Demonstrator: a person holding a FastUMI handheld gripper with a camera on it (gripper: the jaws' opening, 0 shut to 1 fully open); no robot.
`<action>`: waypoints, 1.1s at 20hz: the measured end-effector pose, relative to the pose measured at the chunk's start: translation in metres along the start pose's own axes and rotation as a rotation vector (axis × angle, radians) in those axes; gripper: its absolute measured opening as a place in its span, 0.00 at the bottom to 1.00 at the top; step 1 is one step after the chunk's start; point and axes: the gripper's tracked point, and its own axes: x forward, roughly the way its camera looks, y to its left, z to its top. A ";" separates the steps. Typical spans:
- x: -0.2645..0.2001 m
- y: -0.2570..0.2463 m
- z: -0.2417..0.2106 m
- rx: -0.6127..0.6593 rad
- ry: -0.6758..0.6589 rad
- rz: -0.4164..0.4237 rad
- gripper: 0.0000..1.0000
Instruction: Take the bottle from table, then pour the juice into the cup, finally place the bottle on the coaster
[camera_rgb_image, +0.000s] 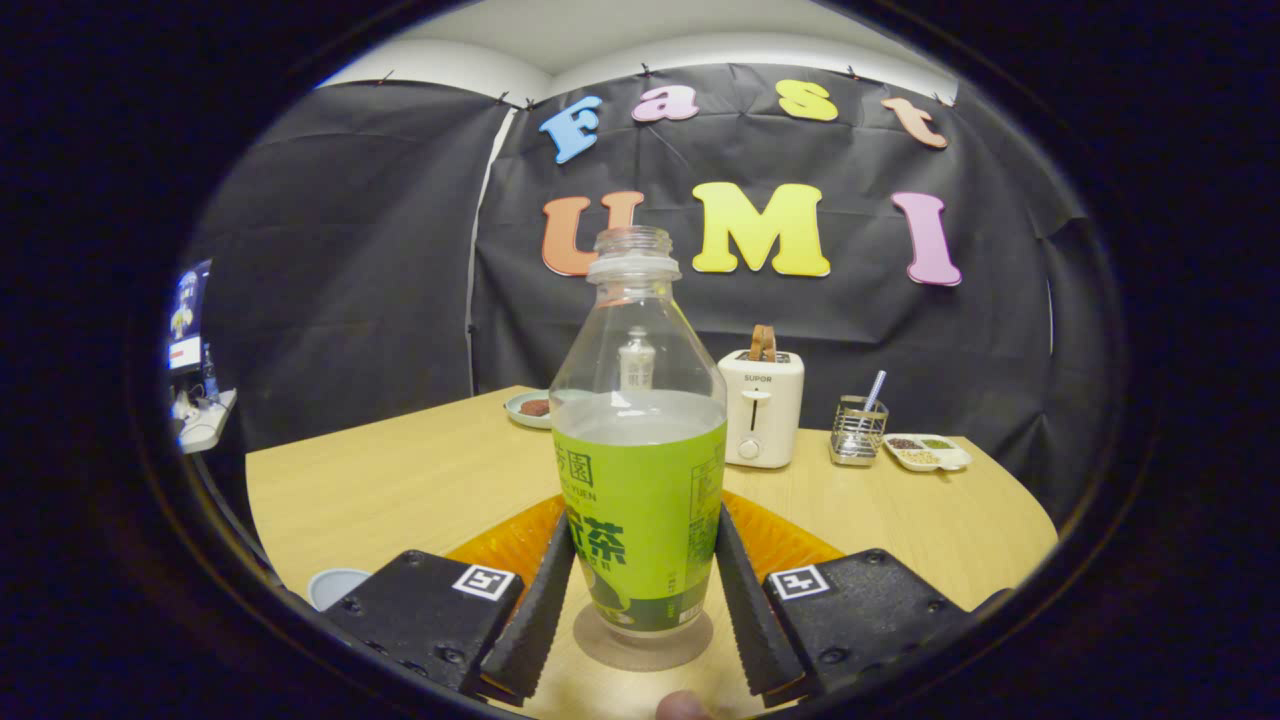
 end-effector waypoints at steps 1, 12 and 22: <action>0.004 0.001 -0.003 0.001 0.007 0.006 0.78; 0.017 -0.003 -0.037 0.023 0.066 0.002 0.81; -0.008 -0.006 -0.020 -0.003 0.001 -0.056 1.00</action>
